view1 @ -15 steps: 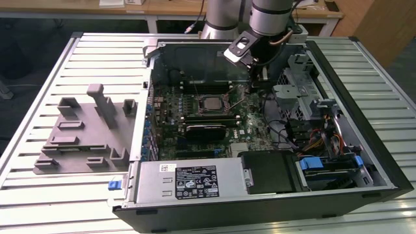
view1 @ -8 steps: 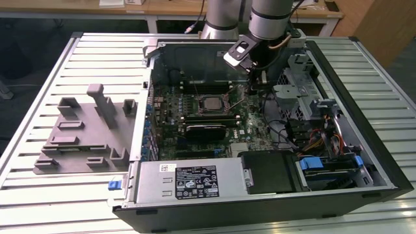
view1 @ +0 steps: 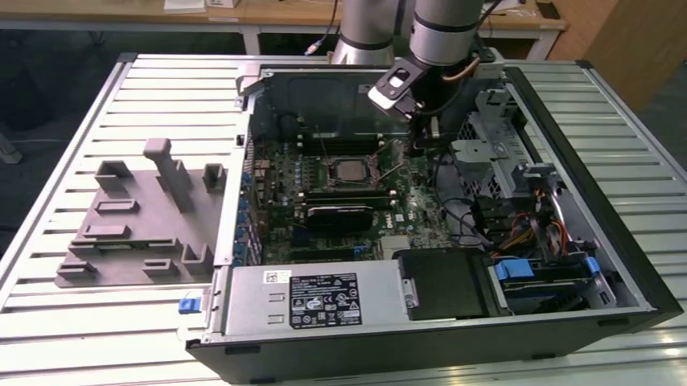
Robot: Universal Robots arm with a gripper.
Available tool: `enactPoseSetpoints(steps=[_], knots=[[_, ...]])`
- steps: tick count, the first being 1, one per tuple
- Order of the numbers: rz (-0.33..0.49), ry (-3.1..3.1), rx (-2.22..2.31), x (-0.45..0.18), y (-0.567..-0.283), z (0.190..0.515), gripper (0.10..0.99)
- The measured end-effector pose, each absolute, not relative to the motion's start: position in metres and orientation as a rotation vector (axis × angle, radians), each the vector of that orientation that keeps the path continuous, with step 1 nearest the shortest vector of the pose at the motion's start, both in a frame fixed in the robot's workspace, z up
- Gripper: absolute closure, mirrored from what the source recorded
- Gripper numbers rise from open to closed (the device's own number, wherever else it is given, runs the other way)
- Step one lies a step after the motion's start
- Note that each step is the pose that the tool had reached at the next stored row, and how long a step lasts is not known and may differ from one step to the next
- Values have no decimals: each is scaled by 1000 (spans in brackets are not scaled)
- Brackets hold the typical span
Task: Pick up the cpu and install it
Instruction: 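Close the cpu cover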
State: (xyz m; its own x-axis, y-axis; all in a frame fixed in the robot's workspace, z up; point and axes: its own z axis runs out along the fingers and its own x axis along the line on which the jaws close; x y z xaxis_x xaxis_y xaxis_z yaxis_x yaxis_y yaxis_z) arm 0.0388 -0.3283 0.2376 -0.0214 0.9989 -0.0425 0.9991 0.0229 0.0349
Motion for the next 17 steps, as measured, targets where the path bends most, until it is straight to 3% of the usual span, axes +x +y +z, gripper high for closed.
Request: enactPoseSetpoints(steps=[17], knots=[[-7, 2207, 2158, 10, -328, 238, 980]])
